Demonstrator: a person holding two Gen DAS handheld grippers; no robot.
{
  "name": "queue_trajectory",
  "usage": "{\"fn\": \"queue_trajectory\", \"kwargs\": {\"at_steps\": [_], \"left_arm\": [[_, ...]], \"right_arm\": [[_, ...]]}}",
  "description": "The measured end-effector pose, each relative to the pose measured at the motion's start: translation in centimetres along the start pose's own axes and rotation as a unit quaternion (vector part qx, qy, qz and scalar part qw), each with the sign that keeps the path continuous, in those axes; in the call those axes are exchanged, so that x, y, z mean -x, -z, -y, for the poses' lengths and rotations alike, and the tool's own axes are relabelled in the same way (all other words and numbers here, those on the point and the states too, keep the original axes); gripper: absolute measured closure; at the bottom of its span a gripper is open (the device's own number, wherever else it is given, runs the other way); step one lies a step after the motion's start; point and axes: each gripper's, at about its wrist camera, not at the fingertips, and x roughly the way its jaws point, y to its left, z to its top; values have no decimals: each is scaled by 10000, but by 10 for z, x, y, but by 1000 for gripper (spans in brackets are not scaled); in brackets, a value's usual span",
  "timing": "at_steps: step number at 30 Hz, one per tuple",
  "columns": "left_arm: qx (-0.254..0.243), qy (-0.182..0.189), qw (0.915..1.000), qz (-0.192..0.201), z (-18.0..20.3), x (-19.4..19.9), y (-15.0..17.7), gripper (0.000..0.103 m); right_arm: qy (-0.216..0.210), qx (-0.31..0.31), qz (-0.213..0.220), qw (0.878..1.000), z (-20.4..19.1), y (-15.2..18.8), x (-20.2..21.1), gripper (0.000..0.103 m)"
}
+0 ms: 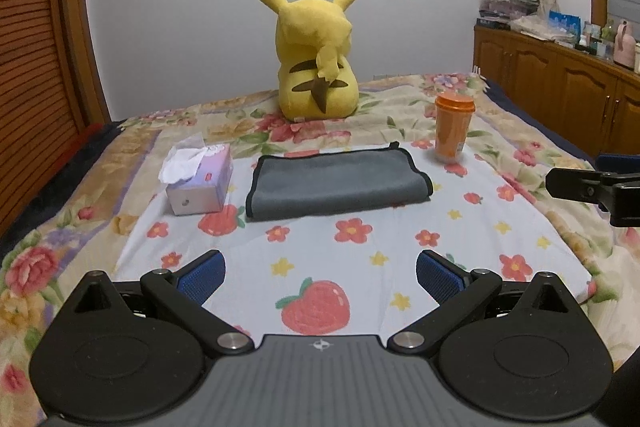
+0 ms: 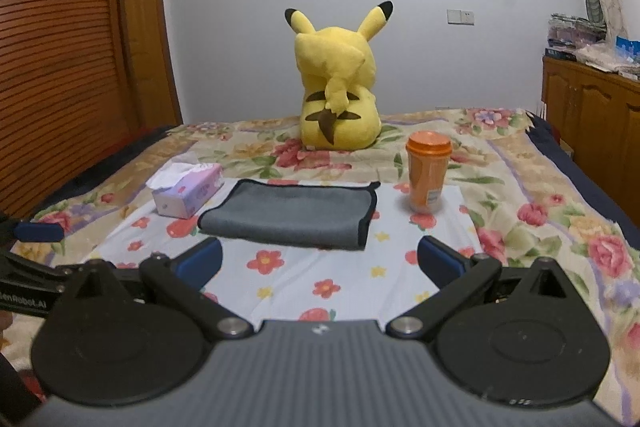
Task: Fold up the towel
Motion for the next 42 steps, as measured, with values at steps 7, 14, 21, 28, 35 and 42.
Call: {"fn": "queue_trajectory", "kwargs": {"at_steps": [7, 14, 21, 28, 35, 42], "left_arm": [[83, -28, 9999, -84, 1, -8, 13, 0], [146, -41, 9998, -119, 0, -17, 21, 0], [199, -3, 9997, -173, -3, -27, 28, 0], [183, -52, 9998, -90, -4, -29, 31, 0], [184, -140, 9996, 186, -5, -18, 29, 0], [155, -194, 9990, 365, -6, -12, 28, 0]], "right_arm": [[51, 15, -107, 9999, -2, 11, -5, 0], [126, 1, -178, 9998, -1, 22, -11, 0], [189, 30, -318, 9993, -2, 31, -22, 0], [221, 83, -307, 9992, -4, 33, -23, 0], [240, 141, -121, 9995, -4, 32, -17, 0], [278, 42, 4, 9996, 0, 31, -13, 0]]}}
